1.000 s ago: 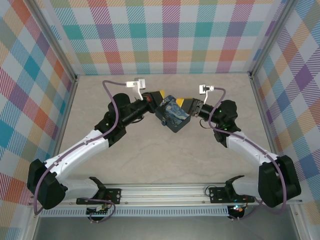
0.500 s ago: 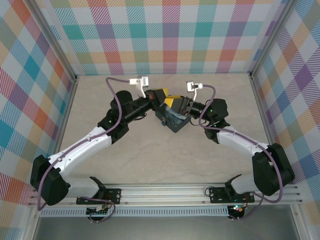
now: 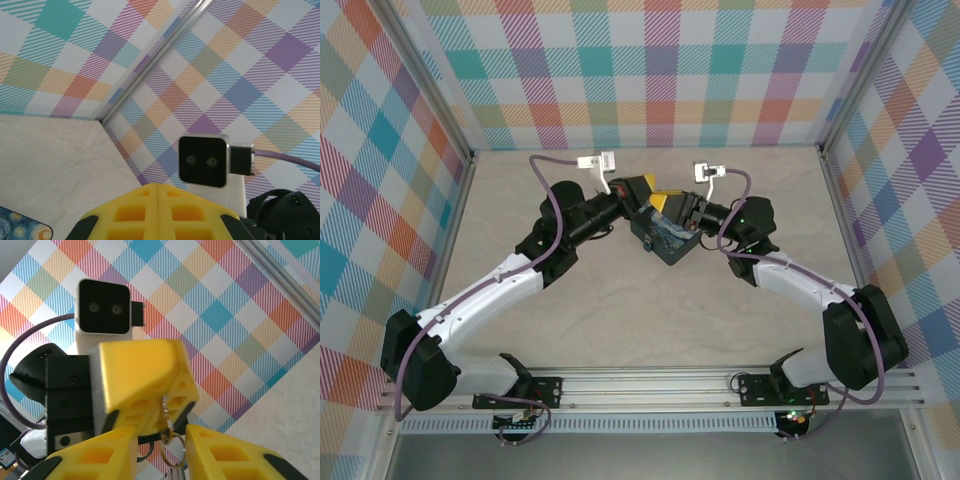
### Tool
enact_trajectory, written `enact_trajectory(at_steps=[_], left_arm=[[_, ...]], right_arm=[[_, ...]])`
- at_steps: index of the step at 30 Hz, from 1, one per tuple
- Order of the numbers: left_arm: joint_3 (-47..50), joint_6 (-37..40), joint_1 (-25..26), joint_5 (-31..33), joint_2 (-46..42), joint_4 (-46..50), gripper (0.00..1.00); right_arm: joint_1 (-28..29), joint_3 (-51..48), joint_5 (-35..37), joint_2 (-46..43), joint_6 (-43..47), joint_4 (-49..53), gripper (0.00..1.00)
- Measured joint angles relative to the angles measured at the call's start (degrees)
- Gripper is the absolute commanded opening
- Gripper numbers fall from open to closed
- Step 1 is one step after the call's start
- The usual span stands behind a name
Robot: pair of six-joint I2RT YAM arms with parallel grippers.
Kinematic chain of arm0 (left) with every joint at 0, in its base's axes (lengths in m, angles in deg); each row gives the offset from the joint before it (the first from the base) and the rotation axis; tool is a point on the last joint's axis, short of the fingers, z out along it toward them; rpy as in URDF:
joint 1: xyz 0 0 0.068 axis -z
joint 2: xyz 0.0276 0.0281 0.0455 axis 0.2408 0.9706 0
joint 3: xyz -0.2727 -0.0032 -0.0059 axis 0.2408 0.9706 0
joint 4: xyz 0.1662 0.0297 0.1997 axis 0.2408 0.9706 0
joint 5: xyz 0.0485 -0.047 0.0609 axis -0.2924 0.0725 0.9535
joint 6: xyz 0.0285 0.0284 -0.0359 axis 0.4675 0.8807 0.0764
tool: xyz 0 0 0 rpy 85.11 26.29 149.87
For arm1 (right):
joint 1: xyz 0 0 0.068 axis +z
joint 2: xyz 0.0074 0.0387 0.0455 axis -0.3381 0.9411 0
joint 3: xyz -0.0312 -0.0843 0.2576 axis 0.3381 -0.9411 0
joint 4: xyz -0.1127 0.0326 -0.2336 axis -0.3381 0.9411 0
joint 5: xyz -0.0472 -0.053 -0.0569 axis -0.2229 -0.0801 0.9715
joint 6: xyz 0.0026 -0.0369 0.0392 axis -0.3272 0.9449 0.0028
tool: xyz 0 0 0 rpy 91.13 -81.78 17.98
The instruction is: Unlock a padlock with a key
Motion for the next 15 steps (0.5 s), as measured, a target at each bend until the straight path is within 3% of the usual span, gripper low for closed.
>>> enact_trajectory(at_steps=[15], left_arm=[[0.02, -0.83, 0.0, 0.0, 0.52, -0.28, 0.0]], right_arm=[[0.04, 0.02, 0.63, 0.94, -1.49, -0.28, 0.2]])
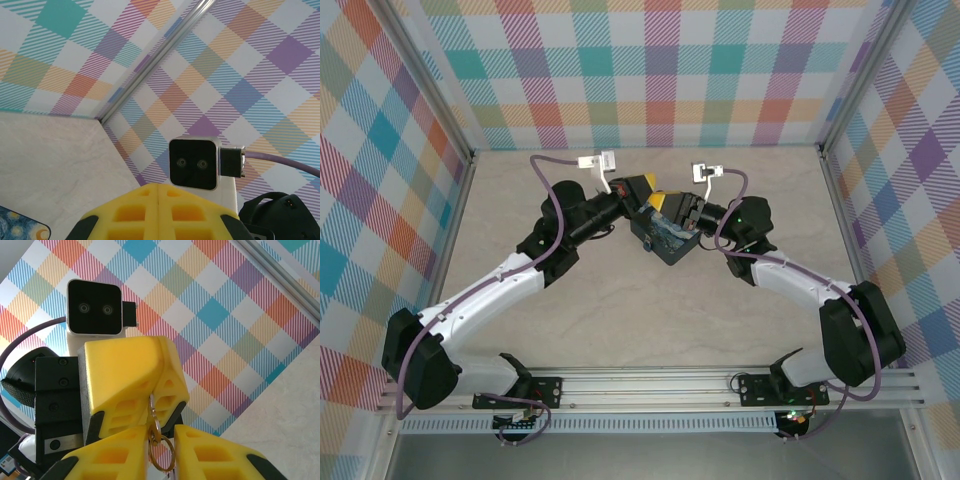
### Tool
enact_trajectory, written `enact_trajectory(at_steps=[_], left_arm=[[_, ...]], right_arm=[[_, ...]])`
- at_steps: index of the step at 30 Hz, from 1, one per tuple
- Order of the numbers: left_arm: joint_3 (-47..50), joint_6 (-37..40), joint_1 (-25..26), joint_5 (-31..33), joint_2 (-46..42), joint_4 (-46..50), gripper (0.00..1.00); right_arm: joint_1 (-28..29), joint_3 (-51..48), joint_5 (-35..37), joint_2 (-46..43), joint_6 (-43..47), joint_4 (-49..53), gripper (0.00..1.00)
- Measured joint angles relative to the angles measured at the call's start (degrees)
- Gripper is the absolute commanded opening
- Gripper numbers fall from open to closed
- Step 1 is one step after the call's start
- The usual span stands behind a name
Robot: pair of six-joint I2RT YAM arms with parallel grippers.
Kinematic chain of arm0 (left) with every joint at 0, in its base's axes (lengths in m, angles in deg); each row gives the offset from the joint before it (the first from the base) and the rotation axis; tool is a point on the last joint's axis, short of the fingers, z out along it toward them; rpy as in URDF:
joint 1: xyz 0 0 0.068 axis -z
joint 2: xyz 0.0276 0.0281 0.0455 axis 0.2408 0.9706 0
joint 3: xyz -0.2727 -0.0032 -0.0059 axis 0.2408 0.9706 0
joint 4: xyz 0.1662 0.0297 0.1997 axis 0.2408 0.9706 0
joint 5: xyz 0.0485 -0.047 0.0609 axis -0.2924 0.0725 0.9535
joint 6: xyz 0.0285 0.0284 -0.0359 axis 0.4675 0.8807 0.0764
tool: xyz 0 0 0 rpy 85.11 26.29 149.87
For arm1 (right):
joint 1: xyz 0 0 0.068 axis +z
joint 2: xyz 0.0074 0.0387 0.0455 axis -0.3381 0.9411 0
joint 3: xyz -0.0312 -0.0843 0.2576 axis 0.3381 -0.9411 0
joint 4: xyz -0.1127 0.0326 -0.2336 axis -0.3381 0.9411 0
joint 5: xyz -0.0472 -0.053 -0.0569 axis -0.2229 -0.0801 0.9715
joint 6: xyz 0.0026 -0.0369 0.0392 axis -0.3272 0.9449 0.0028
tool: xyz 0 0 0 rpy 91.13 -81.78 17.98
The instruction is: Unlock a padlock with a key
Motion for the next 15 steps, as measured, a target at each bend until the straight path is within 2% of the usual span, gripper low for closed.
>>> enact_trajectory(at_steps=[6, 12, 13, 15], left_arm=[[0.0, 0.0, 0.0, 0.04, 0.02, -0.13, 0.0], [0.13, 0.0, 0.0, 0.15, 0.02, -0.98, 0.0], [0.17, 0.0, 0.0, 0.24, 0.02, -0.98, 0.02], [0.33, 0.0, 0.0, 0.35, 0.0, -0.98, 0.18]], right_arm=[[0.0, 0.02, 0.24, 0.0, -0.07, -0.39, 0.13], [0.07, 0.02, 0.44, 0.0, -0.33, -0.72, 0.03], [0.07, 0.02, 0.46, 0.0, -0.2, -0.68, 0.01], [0.07, 0.02, 0.48, -0.09, 0.2, 0.0, 0.01]])
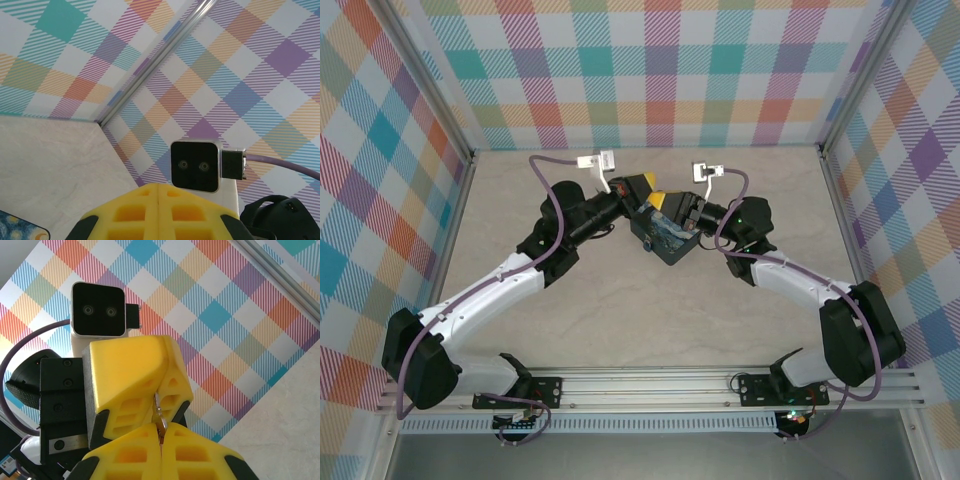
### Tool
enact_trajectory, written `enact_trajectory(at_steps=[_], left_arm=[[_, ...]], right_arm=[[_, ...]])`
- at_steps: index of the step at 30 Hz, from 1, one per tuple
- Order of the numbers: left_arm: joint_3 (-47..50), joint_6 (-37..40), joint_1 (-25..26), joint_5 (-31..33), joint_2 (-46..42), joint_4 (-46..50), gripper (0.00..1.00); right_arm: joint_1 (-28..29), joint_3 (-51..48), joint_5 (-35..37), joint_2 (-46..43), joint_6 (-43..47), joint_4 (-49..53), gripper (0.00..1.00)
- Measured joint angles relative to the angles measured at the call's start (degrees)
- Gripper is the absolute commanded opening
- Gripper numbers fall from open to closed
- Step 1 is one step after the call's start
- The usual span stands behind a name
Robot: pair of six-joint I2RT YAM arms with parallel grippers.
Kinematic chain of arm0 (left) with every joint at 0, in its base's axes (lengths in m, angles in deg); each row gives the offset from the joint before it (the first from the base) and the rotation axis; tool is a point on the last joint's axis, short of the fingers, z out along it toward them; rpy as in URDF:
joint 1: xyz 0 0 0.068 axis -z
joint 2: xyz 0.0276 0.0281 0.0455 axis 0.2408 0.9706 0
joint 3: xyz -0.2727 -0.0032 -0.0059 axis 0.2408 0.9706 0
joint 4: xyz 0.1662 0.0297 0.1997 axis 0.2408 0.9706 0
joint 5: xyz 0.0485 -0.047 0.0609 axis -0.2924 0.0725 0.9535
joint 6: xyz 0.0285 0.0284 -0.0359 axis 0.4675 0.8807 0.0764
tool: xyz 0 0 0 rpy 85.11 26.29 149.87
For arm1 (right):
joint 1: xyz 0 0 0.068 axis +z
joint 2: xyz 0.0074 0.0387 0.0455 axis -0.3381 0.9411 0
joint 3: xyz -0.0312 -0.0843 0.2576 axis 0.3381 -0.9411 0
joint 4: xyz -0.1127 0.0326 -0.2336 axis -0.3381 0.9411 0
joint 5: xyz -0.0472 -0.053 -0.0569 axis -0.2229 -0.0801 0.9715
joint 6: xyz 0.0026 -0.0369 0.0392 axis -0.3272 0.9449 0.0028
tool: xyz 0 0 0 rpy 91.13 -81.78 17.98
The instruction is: Unlock a padlock with a key
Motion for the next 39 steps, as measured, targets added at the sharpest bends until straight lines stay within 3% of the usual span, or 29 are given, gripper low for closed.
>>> enact_trajectory(at_steps=[5, 11, 17, 21, 26, 39], left_arm=[[0.24, 0.52, -0.59, 0.22, -1.09, 1.92, 0.55], [0.68, 1.38, -5.97, 1.57, -6.78, 8.13, 0.77], [2.89, -1.77, -16.96, -2.58, -6.34, 11.28, 0.98], [3.69, -1.68, -21.42, -6.34, 1.57, 12.13, 1.0], [1.68, 1.01, -22.95, -10.29, 15.19, 12.79, 1.0], [-21.09, 2.89, -22.25, -23.19, 44.92, 11.91, 1.0]], right_arm=[[0.11, 0.0, 1.14, -2.89, 4.52, 9.6, 0.0], [0.09, 0.96, 6.1, -8.92, 16.33, 32.17, 0.01], [-1.03, 3.76, 14.91, -9.03, 25.77, 54.71, 0.01], [-4.11, 4.31, 20.26, -7.56, 28.76, 64.83, 0.01], [-7.58, 4.31, 26.36, -6.16, 31.21, 73.05, 0.01], [-11.63, 6.05, 35.06, 6.6, 33.11, 77.0, 0.0]])
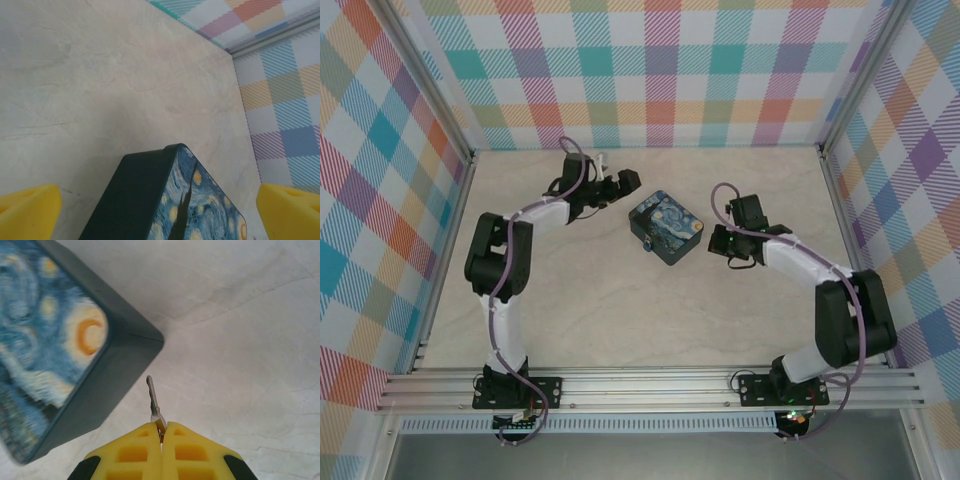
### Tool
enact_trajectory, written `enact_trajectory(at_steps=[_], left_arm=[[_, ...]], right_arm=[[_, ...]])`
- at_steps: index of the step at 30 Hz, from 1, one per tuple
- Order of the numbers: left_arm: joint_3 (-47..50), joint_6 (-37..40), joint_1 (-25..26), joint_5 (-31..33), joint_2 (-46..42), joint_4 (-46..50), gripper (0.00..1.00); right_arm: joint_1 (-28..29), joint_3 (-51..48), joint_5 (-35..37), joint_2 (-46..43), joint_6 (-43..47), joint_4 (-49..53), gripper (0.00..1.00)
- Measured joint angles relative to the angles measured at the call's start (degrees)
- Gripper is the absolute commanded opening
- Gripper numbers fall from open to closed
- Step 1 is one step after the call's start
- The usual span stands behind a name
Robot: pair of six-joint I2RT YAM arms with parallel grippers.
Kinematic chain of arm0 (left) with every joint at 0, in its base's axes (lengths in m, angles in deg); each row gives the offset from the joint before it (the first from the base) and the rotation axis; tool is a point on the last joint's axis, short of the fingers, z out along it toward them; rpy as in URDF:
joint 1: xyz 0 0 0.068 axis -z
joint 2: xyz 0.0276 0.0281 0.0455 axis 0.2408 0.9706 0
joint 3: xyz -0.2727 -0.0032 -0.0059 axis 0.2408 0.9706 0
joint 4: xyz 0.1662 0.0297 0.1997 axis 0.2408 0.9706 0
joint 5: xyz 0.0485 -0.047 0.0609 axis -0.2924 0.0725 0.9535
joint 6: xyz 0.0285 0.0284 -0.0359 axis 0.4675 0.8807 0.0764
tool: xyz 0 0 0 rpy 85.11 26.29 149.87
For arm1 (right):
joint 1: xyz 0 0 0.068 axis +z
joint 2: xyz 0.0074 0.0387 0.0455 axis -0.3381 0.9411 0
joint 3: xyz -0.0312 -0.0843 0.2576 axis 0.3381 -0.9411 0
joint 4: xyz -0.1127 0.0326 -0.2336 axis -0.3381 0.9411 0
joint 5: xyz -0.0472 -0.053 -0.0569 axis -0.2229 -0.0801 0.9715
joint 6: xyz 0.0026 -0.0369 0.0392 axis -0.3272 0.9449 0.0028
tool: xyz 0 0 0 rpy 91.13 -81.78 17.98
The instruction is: Unlock a padlock with a key
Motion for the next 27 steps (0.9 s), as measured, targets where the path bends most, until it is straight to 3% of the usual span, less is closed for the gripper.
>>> enact_trajectory(at_steps=[12, 27], left_arm=[[-2.51, 0.42, 3.67, -6.78, 3.69, 1.42, 1.0], [10.29, 0.61, 2.67, -3.87, -5.44, 1.29, 1.0]], right_arm=[[-0.2, 7.39, -0.72, 10.56, 0.0, -3.76, 0.0], [2.49, 8.39, -4.87, 12.28, -0.61, -4.74, 0.0]])
